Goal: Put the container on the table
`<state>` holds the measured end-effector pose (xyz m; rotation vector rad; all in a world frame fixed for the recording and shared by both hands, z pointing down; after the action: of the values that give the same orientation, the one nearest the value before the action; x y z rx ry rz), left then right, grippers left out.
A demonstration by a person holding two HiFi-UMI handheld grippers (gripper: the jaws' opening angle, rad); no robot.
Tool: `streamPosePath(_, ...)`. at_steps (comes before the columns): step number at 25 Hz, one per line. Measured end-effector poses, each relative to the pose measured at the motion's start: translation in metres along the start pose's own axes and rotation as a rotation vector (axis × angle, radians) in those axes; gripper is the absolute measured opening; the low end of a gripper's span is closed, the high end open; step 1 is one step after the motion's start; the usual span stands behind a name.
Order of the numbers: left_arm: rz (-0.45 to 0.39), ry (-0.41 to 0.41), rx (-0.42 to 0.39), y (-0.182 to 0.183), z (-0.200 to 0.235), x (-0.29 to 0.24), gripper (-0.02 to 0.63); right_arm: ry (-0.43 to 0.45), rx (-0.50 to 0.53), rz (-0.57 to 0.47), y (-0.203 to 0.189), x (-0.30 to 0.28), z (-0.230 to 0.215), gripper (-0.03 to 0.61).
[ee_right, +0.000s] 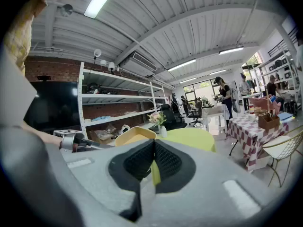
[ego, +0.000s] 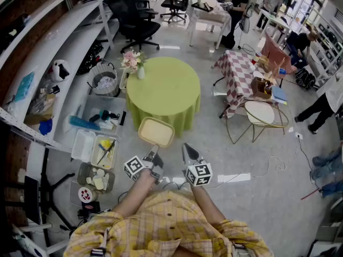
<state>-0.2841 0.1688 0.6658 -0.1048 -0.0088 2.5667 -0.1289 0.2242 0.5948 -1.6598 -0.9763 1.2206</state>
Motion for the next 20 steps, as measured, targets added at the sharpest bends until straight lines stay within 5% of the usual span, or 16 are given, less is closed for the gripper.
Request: streamPosePath(20, -0.012, 0.012, -0.017, -0.004, 0.002, -0.024, 0.018, 0.035, 0.014, -0.018, 0.005, -0.007, -0.022, -0.002)
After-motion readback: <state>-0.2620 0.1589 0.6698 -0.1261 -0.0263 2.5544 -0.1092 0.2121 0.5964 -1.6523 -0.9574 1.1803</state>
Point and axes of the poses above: the fingertips, and each gripper's own axes: x backward along the fingers, z to its left, y out of its top, the point moved 3 cm from there along x, backward along the fingers, and after that the axes turned 7 degrees about z, right-handed, at the moved point
